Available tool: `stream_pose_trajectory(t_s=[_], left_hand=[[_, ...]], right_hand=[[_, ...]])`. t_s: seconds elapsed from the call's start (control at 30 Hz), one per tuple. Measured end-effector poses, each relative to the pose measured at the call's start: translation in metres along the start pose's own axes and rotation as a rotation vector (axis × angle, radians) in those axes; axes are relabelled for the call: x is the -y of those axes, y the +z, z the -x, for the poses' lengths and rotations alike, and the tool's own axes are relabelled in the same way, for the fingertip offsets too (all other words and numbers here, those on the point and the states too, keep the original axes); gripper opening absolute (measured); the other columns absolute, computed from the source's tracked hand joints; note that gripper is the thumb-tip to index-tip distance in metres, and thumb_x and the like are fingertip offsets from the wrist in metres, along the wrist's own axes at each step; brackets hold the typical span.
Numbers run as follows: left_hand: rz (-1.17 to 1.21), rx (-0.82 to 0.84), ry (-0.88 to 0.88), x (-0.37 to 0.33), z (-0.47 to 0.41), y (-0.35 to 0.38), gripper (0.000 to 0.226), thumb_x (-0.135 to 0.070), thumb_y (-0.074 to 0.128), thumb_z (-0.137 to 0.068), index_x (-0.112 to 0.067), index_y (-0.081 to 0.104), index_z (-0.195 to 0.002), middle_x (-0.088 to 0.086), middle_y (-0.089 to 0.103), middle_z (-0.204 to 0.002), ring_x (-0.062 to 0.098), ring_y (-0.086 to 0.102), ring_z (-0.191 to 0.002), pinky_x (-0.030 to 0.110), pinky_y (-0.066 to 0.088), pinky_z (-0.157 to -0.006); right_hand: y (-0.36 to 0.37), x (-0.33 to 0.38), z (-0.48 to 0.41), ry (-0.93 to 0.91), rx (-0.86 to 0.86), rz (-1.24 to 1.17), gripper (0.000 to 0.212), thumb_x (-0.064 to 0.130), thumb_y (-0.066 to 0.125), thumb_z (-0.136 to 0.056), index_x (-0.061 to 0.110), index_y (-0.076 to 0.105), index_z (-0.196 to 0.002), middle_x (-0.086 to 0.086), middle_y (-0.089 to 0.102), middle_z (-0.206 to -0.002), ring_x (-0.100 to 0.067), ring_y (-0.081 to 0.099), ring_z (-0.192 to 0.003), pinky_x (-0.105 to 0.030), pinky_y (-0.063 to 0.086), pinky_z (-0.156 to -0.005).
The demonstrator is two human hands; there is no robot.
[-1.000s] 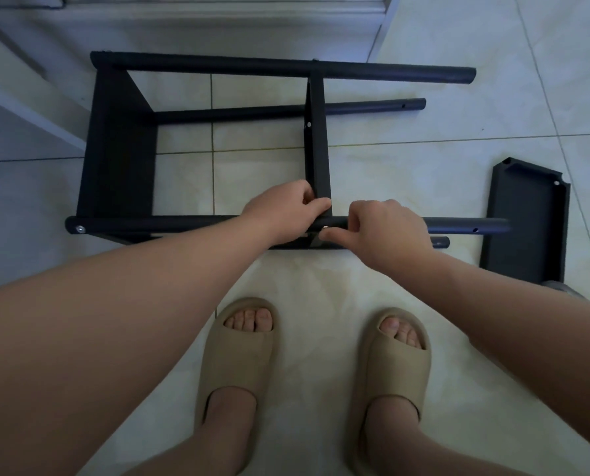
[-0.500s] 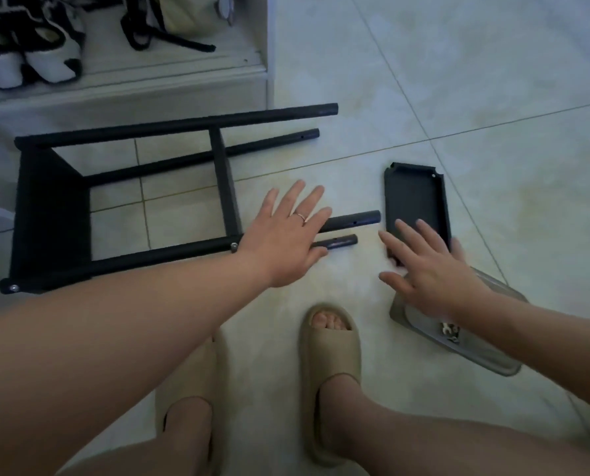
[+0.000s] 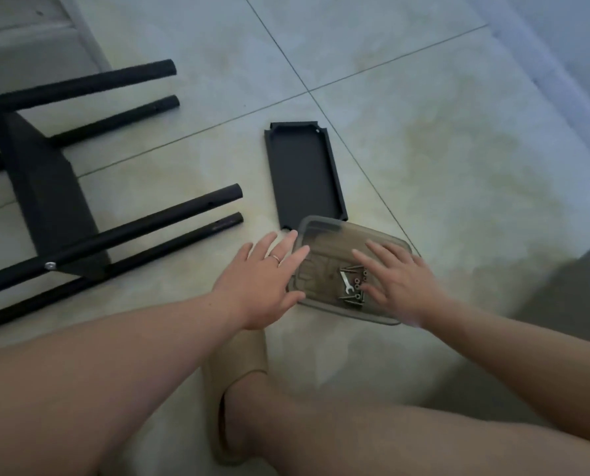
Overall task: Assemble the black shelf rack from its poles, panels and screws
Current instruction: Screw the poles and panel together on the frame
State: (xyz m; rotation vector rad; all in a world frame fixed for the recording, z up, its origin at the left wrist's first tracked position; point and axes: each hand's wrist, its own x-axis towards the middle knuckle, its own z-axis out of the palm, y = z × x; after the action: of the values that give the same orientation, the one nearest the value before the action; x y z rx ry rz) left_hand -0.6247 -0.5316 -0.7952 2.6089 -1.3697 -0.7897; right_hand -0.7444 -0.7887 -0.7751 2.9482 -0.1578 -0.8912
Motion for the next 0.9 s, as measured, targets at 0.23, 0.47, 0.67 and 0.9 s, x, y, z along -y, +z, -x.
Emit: stream_pose_trajectory(t_s=[0.23,0.47,0.67,0.9], left_hand=[[0.490,0.126,-0.256,-0.008,-0.025,0.027,0.077,-0.046,0.046,-0.101,-0.032,-0.005,-0.157,0.010,0.051,-0.145,0.032,0.055,-0.123,0.049,0.046,-0.101],[0.904,0.032,-0.340,-0.011,-0.028,0.045,0.030,-0.033,0.053,-0.101,-0.026,0.044,-0.129,-0.006,0.068,-0.086,0.010,0.069,-0.080,0.041,0.056,-0.080],[1.011,0.024,-0.375,-0.007,-0.030,0.044,0.017,-0.029,0.057,-0.099,-0.034,0.042,-0.094,-0.002,0.071,-0.084,0.012,0.071,-0.078,0.047,0.058,-0.084],[1.012,0.050,-0.395,-0.009,-0.031,0.043,0.014,-0.033,0.056,-0.099,-0.030,0.043,-0.103,0.001,0.071,-0.090,0.020,0.070,-0.085,0.049,0.057,-0.086]], right_hand=[[0.035,0.009,-0.038,-0.096,0.187,-0.095,0.055,0.037,0.040,-0.106,0.030,0.026,-0.159,0.000,0.043,-0.155,-0.030,0.042,-0.137,-0.040,0.042,-0.105],[0.056,0.002,-0.083,0.102,0.257,-0.218,0.047,0.006,0.052,-0.096,0.021,0.053,-0.140,-0.014,0.066,-0.121,-0.033,0.065,-0.102,-0.037,0.052,-0.078],[0.063,0.003,-0.090,0.078,0.262,0.037,0.027,0.010,0.054,-0.098,0.020,0.061,-0.122,-0.006,0.068,-0.109,-0.029,0.067,-0.094,-0.034,0.047,-0.065],[0.074,0.001,-0.087,-0.046,0.200,0.202,0.023,0.016,0.053,-0.099,0.023,0.061,-0.120,0.000,0.068,-0.118,-0.028,0.066,-0.105,-0.032,0.042,-0.065]])
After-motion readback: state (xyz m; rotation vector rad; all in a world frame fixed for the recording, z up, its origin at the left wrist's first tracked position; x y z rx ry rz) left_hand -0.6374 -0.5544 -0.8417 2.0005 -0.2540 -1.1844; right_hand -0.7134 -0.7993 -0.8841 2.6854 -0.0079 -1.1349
